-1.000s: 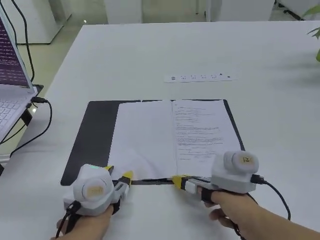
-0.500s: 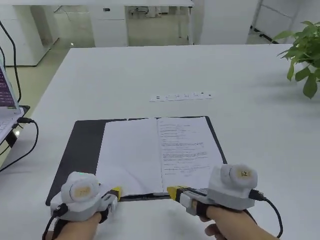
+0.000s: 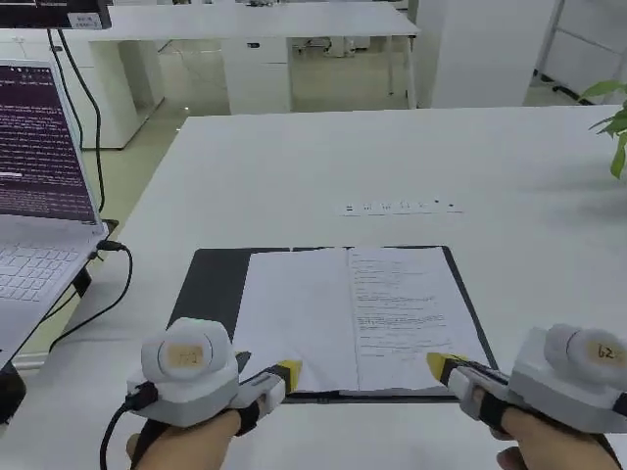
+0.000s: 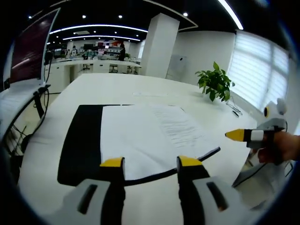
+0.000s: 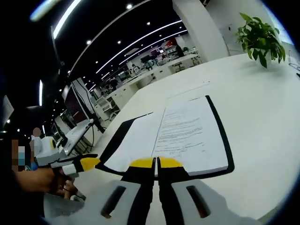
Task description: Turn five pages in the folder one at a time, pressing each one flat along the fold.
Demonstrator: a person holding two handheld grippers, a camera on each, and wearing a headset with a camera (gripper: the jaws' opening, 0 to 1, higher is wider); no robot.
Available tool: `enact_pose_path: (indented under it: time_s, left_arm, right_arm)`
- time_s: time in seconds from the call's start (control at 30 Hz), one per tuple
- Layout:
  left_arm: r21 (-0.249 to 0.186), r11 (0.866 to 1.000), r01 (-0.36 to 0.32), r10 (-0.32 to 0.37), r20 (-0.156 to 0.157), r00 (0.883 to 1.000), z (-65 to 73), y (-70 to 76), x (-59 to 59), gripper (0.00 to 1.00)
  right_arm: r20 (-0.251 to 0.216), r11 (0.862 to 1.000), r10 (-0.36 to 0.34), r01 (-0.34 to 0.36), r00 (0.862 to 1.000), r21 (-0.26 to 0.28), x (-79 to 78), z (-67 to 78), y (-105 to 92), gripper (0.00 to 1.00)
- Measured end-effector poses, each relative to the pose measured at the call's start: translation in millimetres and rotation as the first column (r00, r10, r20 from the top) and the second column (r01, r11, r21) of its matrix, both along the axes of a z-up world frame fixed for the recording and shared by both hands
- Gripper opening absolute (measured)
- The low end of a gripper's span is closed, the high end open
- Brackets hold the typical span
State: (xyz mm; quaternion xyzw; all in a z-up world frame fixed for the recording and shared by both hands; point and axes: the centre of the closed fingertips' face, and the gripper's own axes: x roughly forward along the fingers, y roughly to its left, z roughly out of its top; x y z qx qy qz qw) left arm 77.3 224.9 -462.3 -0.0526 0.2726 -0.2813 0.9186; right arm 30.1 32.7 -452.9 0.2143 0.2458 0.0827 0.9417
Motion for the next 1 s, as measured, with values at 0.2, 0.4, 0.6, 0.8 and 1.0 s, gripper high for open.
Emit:
enact_pose_path:
  time_s: [0.2,0.4,0.6,0.8,1.0]
  left_arm:
    - [-0.058,0.997,-0.056,0.059,0.052,0.997,28.4,11.1,-2.7,0.62]
    - [-0.046,0.995,-0.087,0.09,0.061,0.994,34.0,23.7,-7.4,0.77]
    - [-0.065,0.99,-0.126,0.13,0.065,0.989,39.5,29.9,-13.5,0.91]
    - [-0.046,0.991,-0.123,0.126,0.077,0.989,42.1,30.8,-21.8,0.99]
    - [-0.033,0.99,-0.134,0.137,0.093,0.986,46.4,40.0,-29.5,0.99]
  right_arm:
    - [0.031,0.998,-0.03,0.032,0.999,-0.062,-8.8,14.1,-24.9,0.18]
    - [0.061,0.991,-0.023,0.03,0.998,-0.13,-14.0,25.6,-40.7,0.35]
    - [0.076,0.984,-0.016,0.03,0.997,-0.175,-18.8,30.7,-51.8,0.46]
    - [0.075,0.972,-0.007,0.025,0.997,-0.233,-23.1,30.1,-61.8,0.69]
    - [0.08,0.962,0.002,0.02,0.997,-0.271,-29.2,31.0,-69.3,0.9]
